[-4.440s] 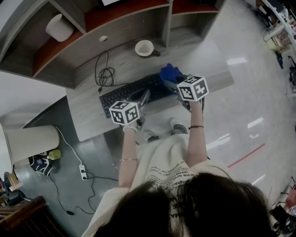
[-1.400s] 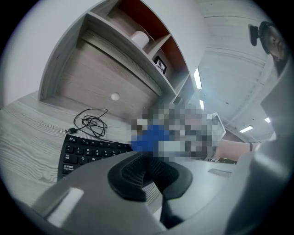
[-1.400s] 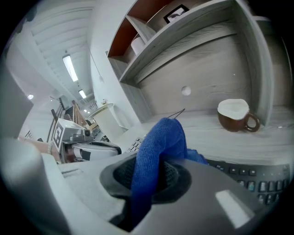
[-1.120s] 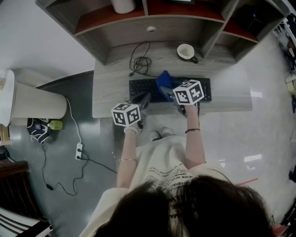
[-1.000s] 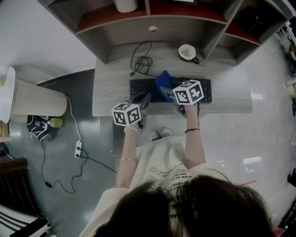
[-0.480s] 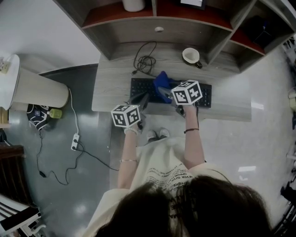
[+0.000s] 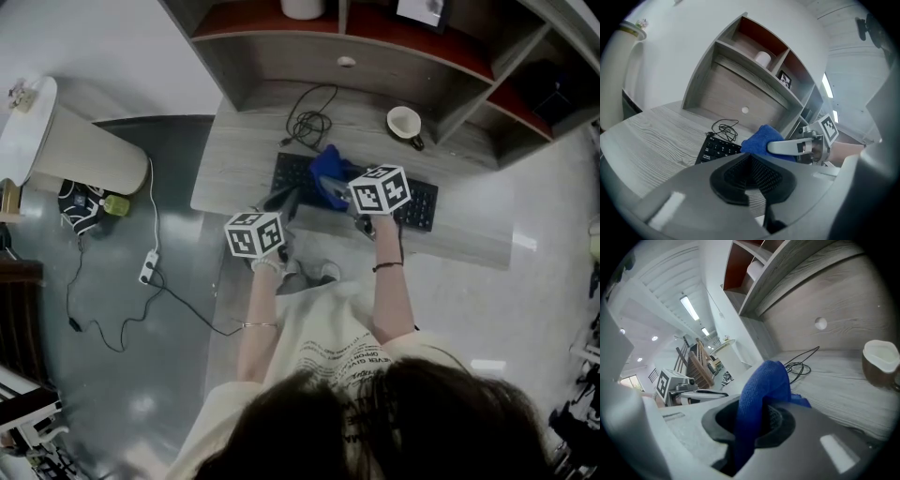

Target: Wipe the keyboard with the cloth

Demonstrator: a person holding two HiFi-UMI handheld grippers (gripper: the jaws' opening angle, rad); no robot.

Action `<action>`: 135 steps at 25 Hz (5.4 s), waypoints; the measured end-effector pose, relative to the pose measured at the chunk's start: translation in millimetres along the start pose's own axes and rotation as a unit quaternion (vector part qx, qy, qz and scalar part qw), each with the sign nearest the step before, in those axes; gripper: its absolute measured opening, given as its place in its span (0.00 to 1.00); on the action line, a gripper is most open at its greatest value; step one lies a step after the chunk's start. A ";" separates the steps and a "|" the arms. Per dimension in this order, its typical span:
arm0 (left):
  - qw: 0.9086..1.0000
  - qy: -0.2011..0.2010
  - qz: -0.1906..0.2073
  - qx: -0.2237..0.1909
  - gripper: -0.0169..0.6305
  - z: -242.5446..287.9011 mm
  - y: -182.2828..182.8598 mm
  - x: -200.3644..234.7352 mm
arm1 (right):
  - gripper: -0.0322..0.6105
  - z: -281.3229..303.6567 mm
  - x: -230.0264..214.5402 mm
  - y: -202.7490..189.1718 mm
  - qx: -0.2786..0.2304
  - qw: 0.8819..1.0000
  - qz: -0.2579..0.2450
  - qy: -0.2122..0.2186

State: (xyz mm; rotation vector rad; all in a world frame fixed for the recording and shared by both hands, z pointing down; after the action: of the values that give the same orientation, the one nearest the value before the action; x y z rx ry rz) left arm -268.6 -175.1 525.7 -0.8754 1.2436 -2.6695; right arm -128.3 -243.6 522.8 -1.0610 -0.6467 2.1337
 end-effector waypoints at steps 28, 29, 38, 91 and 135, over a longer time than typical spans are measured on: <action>1.000 -0.015 0.008 0.025 0.02 -31.2 11.5 58.4 | 0.13 45.5 17.2 20.4 -0.037 0.997 0.053 -0.035; 0.999 -0.016 0.008 0.026 0.02 -32.0 12.1 60.8 | 0.13 47.3 18.3 21.1 -0.038 0.997 0.054 -0.036; 0.999 -0.029 0.012 0.033 0.02 -36.5 17.0 78.6 | 0.13 62.1 26.7 27.7 -0.043 0.996 0.059 -0.046; 0.999 -0.021 0.024 -0.025 0.02 -81.3 24.0 117.0 | 0.13 97.9 84.6 41.8 -0.121 0.993 0.015 -0.004; 0.976 -0.007 0.152 -0.155 0.02 -130.1 68.9 31.7 | 0.13 8.9 130.2 71.8 -0.223 0.963 -0.150 0.025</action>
State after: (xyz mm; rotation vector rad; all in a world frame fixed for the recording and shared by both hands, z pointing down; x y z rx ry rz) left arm -374.8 -141.7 424.3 -0.6631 1.6683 -2.2674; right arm -218.9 -196.0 414.6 -1.1562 -1.2202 1.7320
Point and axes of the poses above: the fingertips, and each gripper's own axes: z forward along the fingers, x to its left, y out of its top, the point moved 6 cm from there along -z, backward along the fingers, and after that the axes turned 7 degrees about x, right-handed, at the moved point
